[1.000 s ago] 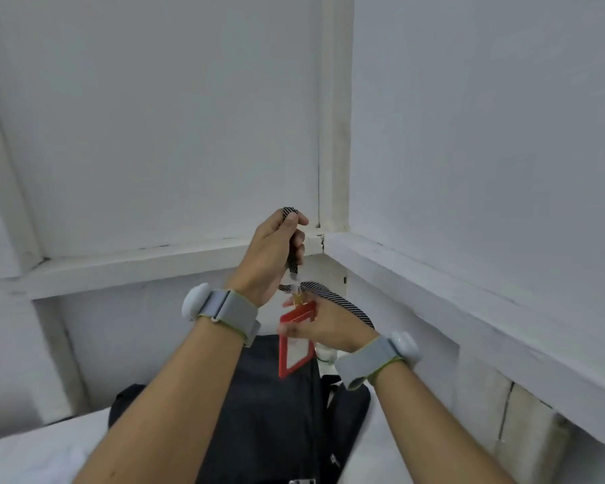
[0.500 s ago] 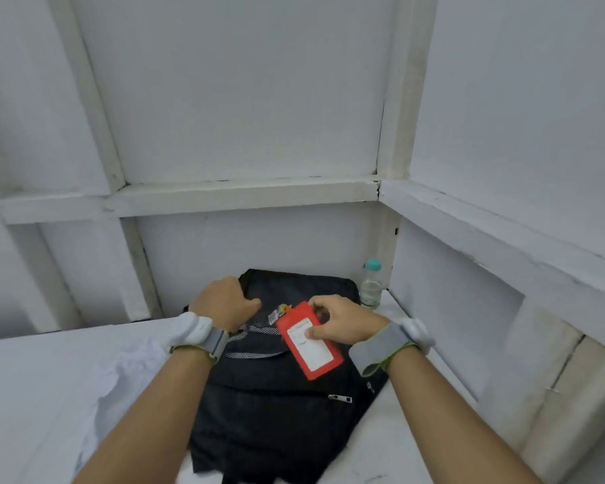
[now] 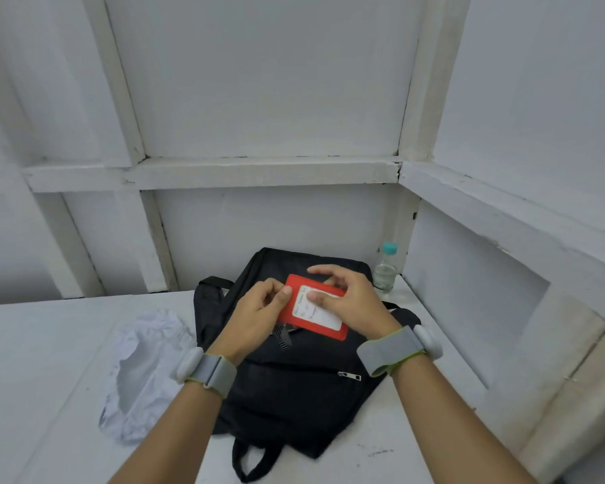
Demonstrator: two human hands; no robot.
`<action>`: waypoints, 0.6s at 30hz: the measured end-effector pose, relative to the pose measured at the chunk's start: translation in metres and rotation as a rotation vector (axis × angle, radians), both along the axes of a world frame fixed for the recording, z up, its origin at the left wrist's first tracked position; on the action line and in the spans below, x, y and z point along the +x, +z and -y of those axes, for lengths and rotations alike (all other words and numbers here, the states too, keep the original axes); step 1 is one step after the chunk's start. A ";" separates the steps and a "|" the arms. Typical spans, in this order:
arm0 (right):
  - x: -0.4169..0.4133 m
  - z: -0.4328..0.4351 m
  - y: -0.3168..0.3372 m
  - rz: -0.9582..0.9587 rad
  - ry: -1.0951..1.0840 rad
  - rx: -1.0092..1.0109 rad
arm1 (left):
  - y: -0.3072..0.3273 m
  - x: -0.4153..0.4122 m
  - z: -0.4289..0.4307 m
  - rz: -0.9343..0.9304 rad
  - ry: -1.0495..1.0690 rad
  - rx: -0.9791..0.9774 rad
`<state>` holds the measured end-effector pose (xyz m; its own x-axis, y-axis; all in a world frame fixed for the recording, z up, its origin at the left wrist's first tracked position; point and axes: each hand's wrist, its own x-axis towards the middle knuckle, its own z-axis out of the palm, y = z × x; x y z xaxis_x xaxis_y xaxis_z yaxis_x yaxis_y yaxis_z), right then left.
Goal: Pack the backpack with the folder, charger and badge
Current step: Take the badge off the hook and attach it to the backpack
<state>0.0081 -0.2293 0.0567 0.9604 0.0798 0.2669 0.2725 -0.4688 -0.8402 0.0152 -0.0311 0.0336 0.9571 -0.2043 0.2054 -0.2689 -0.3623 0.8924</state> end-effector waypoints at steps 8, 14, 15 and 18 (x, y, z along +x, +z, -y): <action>-0.001 -0.015 -0.006 -0.268 -0.071 0.664 | 0.008 -0.027 0.040 -0.005 0.223 -0.459; 0.000 -0.010 0.022 -0.123 -0.181 1.105 | 0.000 -0.034 0.035 -0.206 -0.116 -0.487; -0.002 -0.008 0.026 -0.092 -0.168 1.119 | -0.004 -0.033 0.034 -0.187 -0.128 -0.361; -0.009 -0.002 0.029 -0.095 0.032 0.935 | -0.012 -0.015 0.021 -0.143 -0.053 -0.053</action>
